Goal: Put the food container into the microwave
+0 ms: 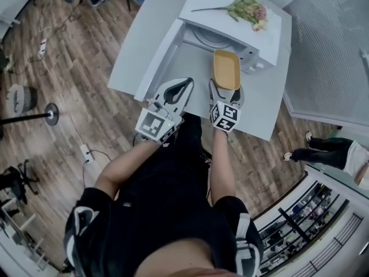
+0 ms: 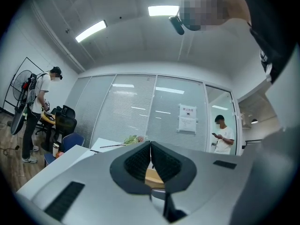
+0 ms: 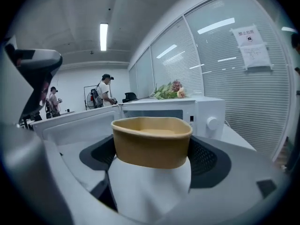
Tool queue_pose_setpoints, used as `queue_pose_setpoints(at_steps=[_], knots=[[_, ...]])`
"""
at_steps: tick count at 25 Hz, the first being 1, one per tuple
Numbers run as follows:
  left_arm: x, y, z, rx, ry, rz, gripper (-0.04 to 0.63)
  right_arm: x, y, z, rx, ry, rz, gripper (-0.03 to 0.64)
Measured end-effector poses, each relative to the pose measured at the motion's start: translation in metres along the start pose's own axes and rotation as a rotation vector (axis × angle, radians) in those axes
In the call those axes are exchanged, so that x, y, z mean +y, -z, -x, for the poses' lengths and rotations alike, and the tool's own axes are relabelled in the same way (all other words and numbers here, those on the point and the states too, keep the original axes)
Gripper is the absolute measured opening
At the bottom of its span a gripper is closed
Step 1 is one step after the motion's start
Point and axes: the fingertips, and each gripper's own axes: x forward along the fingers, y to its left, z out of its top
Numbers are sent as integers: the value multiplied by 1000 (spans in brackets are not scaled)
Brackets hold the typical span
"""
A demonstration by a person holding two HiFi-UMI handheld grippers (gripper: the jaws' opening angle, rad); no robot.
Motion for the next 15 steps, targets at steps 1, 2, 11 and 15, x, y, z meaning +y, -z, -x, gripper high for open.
queue_pose_setpoints(at_steps=[1,2,11,15], knots=[[4,4,-10,6,-8,-1,23,-4,3,-18,10,-7,0,497],[7,10,-20,17,-15,3,23,-8,7,-35,19,-14,-5,497],[36,39,-79,46,-81,25,23,-30,17,-163,49,-20,-13,497],[47,51,-91,52,-107,48,23,-36,25,-206,73,-23,13,497]])
